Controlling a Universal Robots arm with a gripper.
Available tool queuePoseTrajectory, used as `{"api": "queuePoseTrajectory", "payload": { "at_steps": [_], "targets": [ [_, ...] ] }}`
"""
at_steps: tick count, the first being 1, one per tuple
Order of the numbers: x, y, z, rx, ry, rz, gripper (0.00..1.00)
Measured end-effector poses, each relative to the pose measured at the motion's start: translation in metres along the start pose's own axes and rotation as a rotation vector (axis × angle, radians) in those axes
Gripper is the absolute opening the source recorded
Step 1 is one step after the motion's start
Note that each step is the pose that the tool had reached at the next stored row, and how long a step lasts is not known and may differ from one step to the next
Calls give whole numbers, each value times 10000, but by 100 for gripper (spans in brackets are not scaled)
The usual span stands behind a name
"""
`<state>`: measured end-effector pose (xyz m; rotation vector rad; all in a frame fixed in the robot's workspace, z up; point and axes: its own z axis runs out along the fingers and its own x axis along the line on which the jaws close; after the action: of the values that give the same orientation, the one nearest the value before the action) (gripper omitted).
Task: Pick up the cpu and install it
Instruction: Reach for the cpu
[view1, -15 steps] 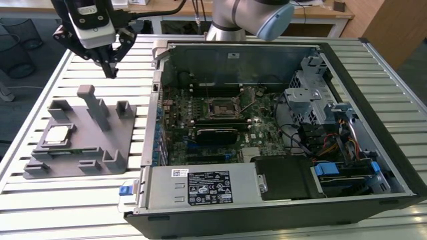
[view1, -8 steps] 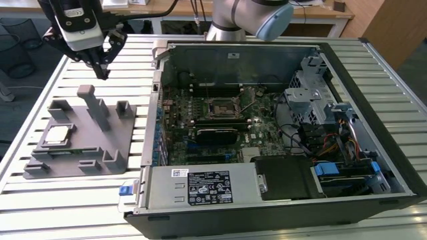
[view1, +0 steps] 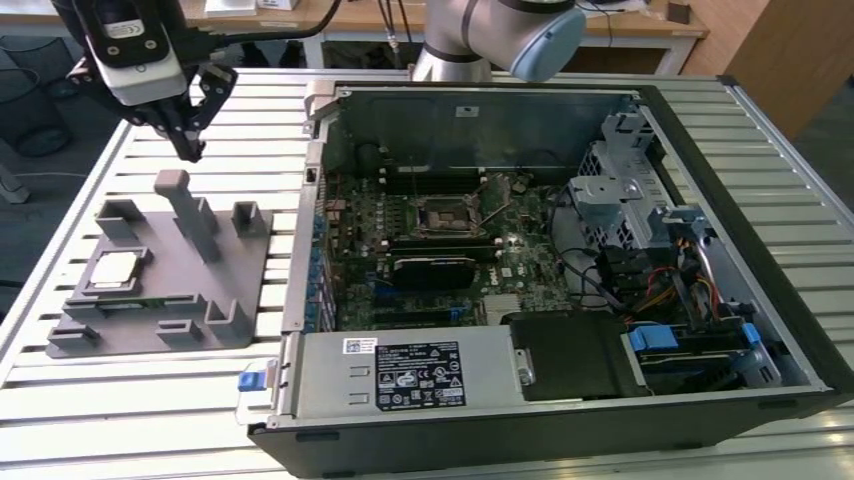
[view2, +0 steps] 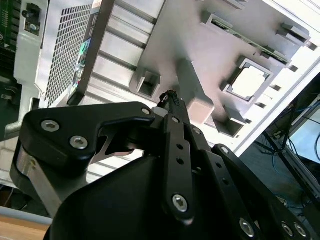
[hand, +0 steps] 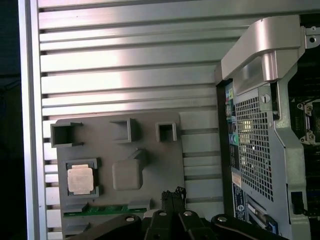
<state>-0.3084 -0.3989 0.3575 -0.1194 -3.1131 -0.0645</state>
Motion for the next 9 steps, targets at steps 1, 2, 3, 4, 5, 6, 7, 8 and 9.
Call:
{"api": "queuePoseTrajectory", "payload": {
  "at_steps": [1,2,3,4,5,6,7,8,9],
  "targets": [
    [14,-1,5,0,0,0,11],
    [29,-3,11,0,1,0,11],
    [46,-5,18,-1,1,0,11],
    [62,-8,26,0,1,0,11],
    [79,-11,33,-1,0,1,11],
    [99,-15,40,-1,0,0,11],
    [119,-20,47,-1,1,-1,11],
    [139,-26,55,-1,0,-2,11],
    [161,-33,60,0,2,-3,11]
  ]
}}
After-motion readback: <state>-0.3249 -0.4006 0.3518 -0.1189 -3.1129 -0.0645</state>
